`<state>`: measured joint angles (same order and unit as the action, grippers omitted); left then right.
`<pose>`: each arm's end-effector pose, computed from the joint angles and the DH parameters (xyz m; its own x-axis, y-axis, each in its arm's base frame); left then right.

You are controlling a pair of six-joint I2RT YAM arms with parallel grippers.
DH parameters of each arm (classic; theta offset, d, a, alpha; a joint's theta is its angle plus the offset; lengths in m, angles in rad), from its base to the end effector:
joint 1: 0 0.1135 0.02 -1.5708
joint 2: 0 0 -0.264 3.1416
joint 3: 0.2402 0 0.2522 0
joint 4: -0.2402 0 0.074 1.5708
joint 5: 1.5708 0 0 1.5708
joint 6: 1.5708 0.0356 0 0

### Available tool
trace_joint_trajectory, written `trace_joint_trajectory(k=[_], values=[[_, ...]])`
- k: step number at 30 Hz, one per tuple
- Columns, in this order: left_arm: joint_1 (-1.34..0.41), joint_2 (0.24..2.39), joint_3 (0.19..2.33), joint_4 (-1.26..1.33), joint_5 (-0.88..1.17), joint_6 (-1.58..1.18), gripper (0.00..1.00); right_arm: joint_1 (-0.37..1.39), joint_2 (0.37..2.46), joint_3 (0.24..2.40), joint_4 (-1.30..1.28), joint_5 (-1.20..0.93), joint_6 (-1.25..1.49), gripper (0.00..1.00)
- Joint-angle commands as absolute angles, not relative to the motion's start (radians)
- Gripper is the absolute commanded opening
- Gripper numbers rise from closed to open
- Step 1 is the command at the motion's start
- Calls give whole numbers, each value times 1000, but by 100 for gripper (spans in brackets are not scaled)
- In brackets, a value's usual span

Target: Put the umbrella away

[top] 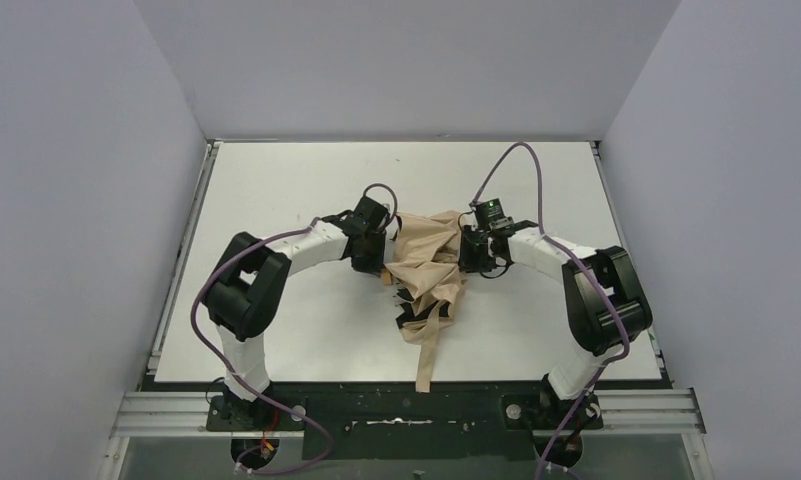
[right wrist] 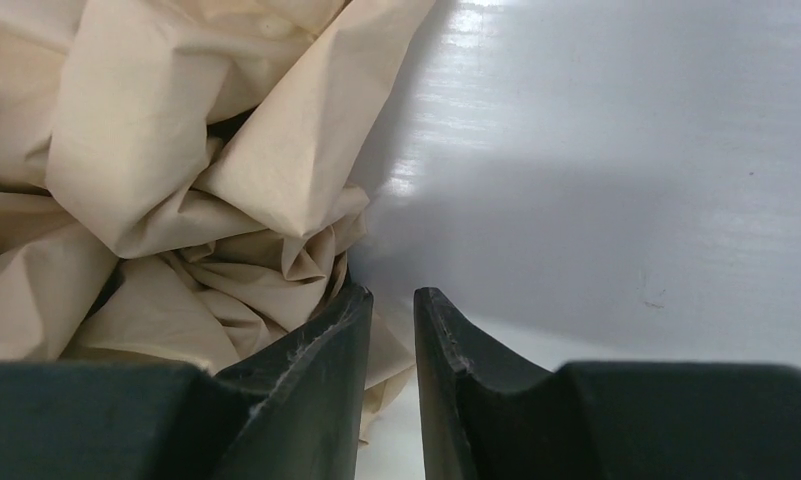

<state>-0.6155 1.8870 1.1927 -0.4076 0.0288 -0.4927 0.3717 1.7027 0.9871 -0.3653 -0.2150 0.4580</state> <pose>0.3082 -0.2192 0.1560 -0.9197 0.0713 -0.3860 0.1733 0.9561 -0.2364 0.3048 0.1270 0.1638 -0.9356 0.0989 -0.3388 -0.0386 0.9254 0.3769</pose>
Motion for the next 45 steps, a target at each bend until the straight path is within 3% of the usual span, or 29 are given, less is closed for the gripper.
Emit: trace_joint_trajectory(k=[1, 12, 19, 22, 27, 32, 38, 45], values=[[-633, 1945, 1298, -350, 91, -503, 0, 402, 1726, 1012, -229, -346, 544, 26], [-609, 2119, 1633, -478, 107, -438, 0, 370, 1792, 1100, -164, -230, 609, 25], [-518, 2127, 1704, -509, 134, -418, 0, 329, 1820, 1196, -187, -206, 543, 25], [-486, 2064, 1647, -515, 119, -410, 2, 321, 1793, 1188, -235, -158, 507, 27], [-456, 1825, 1386, -419, 66, -423, 23, 292, 1682, 1103, -277, -90, 491, 36], [-494, 1547, 1134, -387, 46, -446, 31, 279, 1516, 983, -312, -70, 498, 49], [-717, 1323, 974, -367, 8, -510, 41, 277, 1341, 885, -355, -78, 523, 54], [-1020, 1387, 939, -238, -117, -590, 51, 278, 1252, 804, -338, -139, 575, 56]])
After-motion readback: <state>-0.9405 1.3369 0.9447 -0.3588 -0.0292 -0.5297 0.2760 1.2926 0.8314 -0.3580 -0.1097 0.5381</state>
